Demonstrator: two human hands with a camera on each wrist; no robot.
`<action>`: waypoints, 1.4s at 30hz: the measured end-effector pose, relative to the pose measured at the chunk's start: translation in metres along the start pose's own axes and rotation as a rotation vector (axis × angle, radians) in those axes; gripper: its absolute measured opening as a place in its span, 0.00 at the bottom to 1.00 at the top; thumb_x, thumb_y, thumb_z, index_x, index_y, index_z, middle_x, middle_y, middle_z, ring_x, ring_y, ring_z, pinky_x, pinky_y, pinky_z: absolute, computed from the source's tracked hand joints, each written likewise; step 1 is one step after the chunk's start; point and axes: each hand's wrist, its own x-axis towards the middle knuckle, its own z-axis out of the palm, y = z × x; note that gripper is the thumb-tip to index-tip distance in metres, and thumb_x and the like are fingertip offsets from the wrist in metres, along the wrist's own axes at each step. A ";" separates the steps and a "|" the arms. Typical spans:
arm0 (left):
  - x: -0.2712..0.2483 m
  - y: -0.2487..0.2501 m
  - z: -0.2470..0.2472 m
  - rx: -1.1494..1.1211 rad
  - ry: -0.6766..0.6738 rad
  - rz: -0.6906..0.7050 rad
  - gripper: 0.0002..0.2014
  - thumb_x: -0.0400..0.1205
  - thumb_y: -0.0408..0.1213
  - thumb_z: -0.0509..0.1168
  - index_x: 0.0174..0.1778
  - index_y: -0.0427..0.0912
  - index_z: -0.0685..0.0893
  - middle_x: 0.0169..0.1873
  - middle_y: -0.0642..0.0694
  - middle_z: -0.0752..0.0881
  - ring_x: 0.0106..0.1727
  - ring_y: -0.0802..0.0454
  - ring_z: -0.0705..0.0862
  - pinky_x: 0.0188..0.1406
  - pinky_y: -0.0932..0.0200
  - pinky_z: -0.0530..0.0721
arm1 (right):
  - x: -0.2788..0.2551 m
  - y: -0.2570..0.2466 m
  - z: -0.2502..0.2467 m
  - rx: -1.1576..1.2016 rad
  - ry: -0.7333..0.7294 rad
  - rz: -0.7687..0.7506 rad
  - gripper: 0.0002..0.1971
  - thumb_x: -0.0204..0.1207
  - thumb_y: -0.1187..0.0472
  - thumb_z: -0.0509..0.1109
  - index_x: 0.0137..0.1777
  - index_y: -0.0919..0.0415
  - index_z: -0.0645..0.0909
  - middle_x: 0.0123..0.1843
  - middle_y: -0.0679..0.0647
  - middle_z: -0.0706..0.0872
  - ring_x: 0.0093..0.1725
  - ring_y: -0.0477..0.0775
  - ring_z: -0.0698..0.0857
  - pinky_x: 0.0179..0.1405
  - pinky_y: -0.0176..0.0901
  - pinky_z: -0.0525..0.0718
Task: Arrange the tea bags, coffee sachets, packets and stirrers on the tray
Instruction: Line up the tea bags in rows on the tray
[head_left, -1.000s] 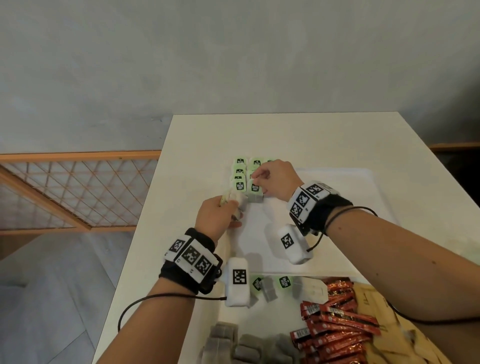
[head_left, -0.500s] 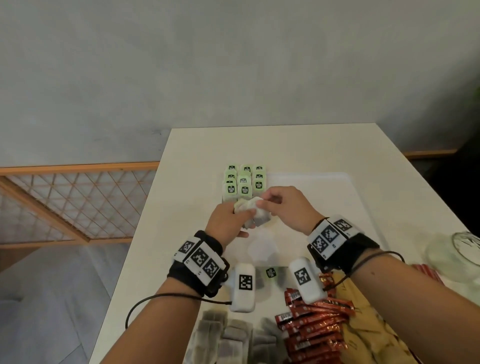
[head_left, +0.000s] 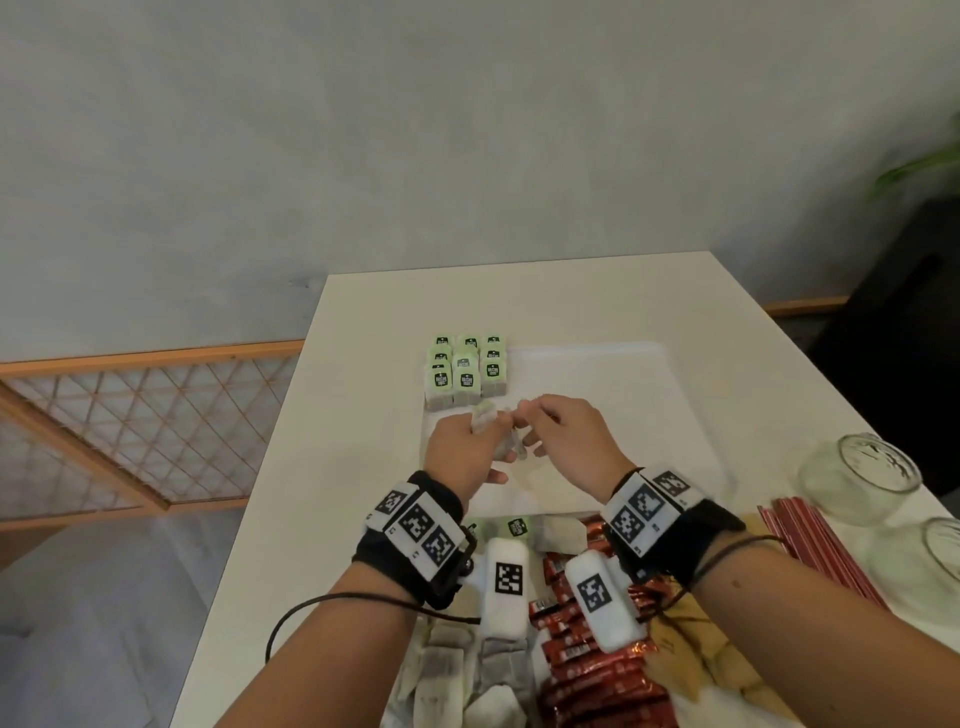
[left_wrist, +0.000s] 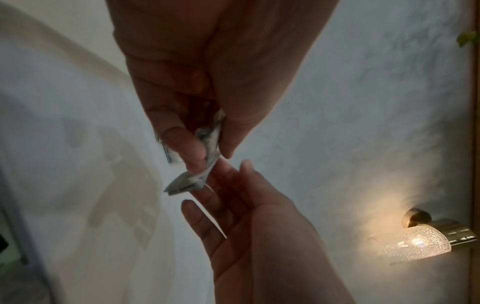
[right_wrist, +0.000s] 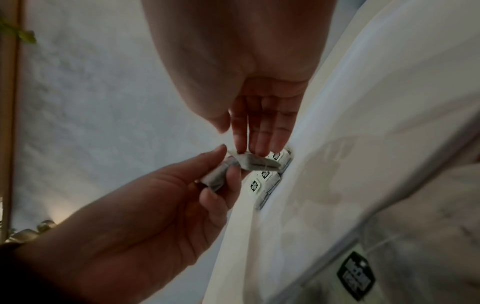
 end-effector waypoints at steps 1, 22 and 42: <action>0.000 0.000 0.000 0.000 0.003 0.013 0.11 0.84 0.42 0.66 0.51 0.41 0.91 0.36 0.48 0.90 0.33 0.56 0.86 0.26 0.63 0.84 | -0.002 -0.001 0.000 -0.013 -0.012 -0.003 0.17 0.85 0.51 0.61 0.46 0.57 0.89 0.43 0.52 0.92 0.41 0.51 0.89 0.51 0.56 0.87; 0.046 -0.018 -0.040 -0.128 0.045 -0.088 0.05 0.83 0.31 0.64 0.53 0.41 0.84 0.46 0.40 0.89 0.38 0.51 0.85 0.32 0.57 0.89 | 0.074 0.024 0.006 -0.030 -0.066 0.207 0.03 0.77 0.64 0.74 0.43 0.62 0.87 0.33 0.54 0.88 0.30 0.50 0.85 0.32 0.39 0.88; 0.063 -0.030 -0.058 -0.107 0.020 -0.096 0.06 0.86 0.31 0.64 0.53 0.34 0.85 0.46 0.37 0.91 0.39 0.51 0.92 0.32 0.61 0.89 | 0.109 0.016 0.020 0.072 0.117 0.137 0.07 0.75 0.58 0.76 0.49 0.59 0.88 0.43 0.55 0.88 0.35 0.51 0.85 0.31 0.38 0.87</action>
